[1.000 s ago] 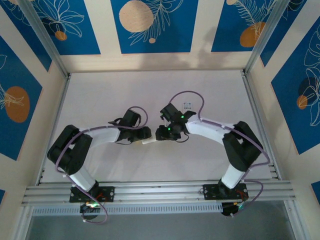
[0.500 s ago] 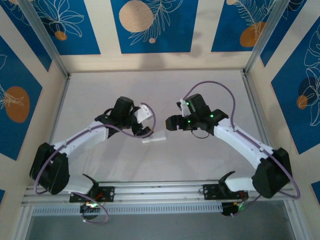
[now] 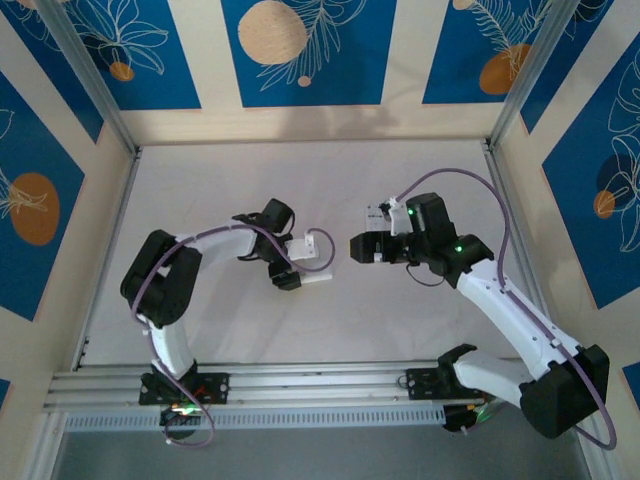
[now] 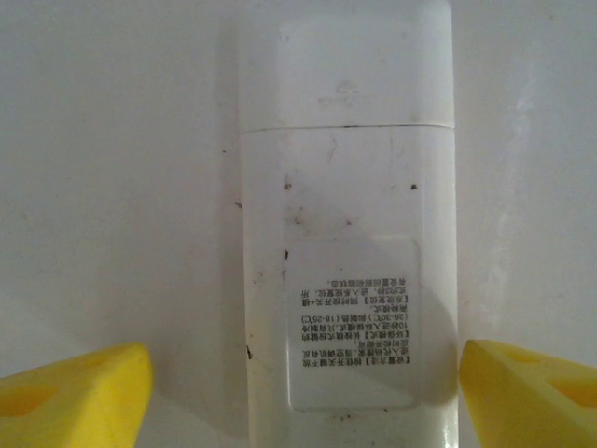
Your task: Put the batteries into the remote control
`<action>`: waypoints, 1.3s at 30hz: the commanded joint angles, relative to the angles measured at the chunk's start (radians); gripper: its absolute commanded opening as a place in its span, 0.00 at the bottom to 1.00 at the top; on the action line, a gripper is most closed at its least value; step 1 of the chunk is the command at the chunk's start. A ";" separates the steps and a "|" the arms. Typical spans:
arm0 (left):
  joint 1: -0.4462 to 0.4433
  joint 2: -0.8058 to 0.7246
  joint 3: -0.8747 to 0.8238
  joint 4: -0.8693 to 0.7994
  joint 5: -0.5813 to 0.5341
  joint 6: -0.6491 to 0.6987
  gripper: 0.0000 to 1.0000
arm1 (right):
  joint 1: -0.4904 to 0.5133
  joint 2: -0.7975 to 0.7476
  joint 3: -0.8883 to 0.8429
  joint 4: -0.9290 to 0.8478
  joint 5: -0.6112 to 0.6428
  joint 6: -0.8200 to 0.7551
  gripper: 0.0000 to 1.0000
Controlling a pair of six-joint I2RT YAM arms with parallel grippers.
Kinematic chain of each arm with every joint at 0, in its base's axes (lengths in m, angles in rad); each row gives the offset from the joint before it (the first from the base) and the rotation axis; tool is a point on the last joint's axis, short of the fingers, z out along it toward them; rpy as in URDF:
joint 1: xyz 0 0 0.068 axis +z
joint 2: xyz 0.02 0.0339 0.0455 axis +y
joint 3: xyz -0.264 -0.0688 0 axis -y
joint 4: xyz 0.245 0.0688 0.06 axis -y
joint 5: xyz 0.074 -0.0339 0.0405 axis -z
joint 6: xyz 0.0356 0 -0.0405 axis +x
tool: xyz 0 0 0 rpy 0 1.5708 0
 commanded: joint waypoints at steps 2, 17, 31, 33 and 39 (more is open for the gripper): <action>0.004 0.050 0.059 -0.077 -0.011 0.016 0.82 | -0.031 -0.027 -0.029 -0.042 -0.032 -0.012 0.92; -0.035 0.154 0.109 -0.220 -0.037 0.139 0.52 | -0.104 -0.023 -0.023 -0.037 -0.076 0.016 0.92; -0.024 -0.045 0.123 -0.172 0.210 -0.024 0.36 | -0.255 -0.016 0.003 -0.037 -0.190 0.097 0.92; -0.025 -0.076 0.138 -0.200 0.249 -0.019 0.36 | -0.257 -0.018 0.027 -0.024 -0.216 0.050 0.91; -0.026 -0.089 0.233 -0.403 0.272 0.028 0.37 | -0.164 -0.093 0.025 0.121 -0.143 -0.233 1.00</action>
